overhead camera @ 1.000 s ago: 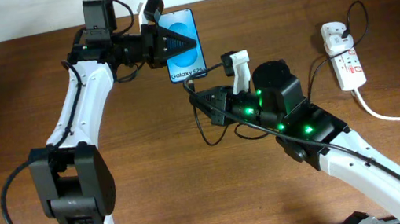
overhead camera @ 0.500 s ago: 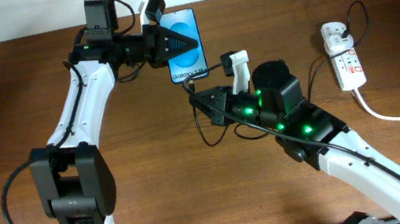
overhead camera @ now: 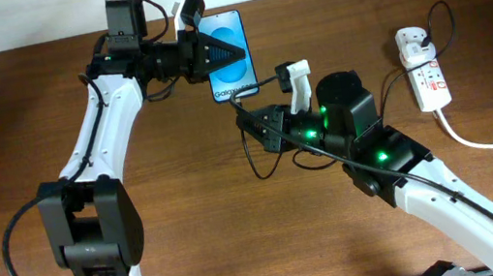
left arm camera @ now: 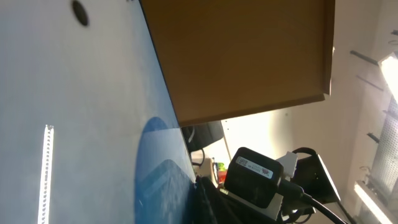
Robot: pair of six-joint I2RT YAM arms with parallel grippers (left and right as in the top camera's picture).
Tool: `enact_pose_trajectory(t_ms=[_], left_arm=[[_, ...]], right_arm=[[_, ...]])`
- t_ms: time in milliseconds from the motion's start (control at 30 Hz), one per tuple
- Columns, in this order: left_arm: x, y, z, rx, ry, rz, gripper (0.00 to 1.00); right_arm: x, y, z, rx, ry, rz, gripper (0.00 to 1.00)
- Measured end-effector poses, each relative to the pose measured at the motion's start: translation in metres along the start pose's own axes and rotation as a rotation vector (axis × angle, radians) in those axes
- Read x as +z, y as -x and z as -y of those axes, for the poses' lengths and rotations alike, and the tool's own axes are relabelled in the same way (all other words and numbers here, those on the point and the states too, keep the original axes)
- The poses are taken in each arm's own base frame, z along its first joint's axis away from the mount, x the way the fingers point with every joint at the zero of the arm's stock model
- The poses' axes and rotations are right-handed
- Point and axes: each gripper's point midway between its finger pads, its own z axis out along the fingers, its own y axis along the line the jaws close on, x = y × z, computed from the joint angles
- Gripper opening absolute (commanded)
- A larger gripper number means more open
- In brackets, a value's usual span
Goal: Plug charger to phone and switch on socket
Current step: 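Push the plug upward into the phone's port with the right gripper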
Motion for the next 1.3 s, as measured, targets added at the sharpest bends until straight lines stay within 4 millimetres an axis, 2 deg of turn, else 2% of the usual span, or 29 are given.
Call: enact_pose_trajectory(t_ms=[1300], left_arm=[[0.0023, 0.0004, -0.0012, 0.022, 0.008, 0.001, 0.0]], right_arm=[[-0.0043, 0.0045, 0.0032, 0.007, 0.023, -0.004, 0.04]])
